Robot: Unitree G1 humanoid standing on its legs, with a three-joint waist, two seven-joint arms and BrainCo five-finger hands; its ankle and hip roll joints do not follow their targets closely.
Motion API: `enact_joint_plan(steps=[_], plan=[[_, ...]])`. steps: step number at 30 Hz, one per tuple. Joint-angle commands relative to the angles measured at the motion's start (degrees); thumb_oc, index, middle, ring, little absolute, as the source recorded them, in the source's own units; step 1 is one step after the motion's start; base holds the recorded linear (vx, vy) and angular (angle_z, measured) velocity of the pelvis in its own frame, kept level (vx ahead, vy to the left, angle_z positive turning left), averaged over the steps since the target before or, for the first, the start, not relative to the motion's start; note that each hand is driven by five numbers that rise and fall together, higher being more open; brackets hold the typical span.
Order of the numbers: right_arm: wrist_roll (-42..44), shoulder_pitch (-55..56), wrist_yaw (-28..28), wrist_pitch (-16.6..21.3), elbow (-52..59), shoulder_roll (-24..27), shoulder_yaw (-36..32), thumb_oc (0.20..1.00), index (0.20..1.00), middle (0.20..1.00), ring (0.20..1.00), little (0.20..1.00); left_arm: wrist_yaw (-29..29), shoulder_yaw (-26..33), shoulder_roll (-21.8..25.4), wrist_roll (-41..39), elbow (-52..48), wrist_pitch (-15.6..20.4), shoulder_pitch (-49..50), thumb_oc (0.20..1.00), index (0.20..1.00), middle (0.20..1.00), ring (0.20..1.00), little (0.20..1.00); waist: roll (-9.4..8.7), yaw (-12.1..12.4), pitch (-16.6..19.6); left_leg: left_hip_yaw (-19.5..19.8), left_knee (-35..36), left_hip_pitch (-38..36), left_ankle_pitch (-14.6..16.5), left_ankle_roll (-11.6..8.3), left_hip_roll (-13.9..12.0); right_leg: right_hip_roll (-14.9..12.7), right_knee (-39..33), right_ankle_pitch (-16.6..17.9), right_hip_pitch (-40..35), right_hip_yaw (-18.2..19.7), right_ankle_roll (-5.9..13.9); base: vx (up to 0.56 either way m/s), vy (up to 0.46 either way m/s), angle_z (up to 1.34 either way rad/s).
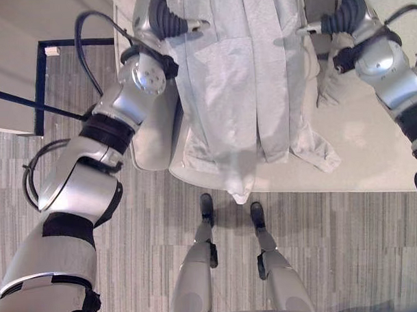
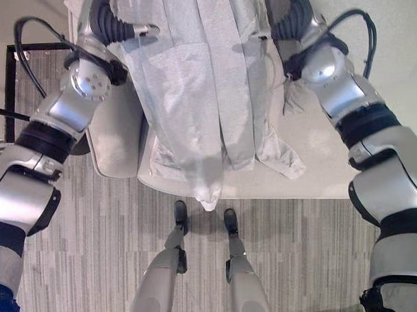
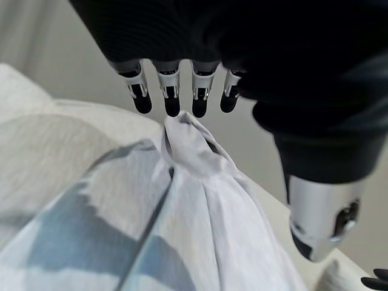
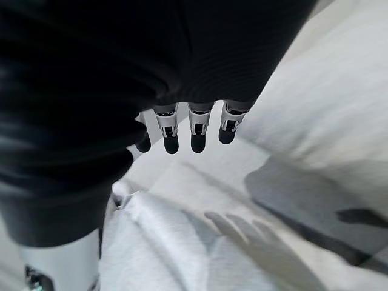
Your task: Hang the clothes on the sofa on the clothes rack.
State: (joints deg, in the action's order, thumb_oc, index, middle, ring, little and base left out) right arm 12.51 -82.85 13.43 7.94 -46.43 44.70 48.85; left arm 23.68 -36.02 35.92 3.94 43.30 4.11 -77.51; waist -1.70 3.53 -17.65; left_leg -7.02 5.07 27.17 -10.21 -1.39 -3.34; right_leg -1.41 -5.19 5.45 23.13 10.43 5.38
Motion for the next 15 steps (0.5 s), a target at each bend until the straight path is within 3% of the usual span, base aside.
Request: enact_joint_plan(steps=[1, 15], plan=[[2.5, -6.0, 1.5, -0.2, -4.2, -1.1, -0.7, 1.000, 1.000, 1.000, 1.000, 1.000, 3.0, -3.6, -0.2, 3.2, 4.7, -0.4, -8.0, 1.000, 1.000, 1.000, 1.000, 1.000, -0.38, 2.2, 0.0, 1.4, -0.1, 4.3, -0.6, -5.38, 2.7, 0.4, 0.2, -0.2, -2.8, -1.4, 4.28, 0.00, 0.000, 0.00], [2.6, -11.2, 2.1, -2.5, -12.6, -7.0, 5.7, 1.000, 1.000, 1.000, 1.000, 1.000, 3.4, -9.5, -3.4, 3.2, 10.1, -1.6, -11.9, 1.000, 1.000, 1.000, 1.000, 1.000, 0.44, 3.6, -0.9, 2.4, -0.1, 6.9, -1.3, -5.38, 3.4, 0.4, 0.2, 0.4, -1.2, -2.4, 4.56, 0.01, -0.001, 0.00]])
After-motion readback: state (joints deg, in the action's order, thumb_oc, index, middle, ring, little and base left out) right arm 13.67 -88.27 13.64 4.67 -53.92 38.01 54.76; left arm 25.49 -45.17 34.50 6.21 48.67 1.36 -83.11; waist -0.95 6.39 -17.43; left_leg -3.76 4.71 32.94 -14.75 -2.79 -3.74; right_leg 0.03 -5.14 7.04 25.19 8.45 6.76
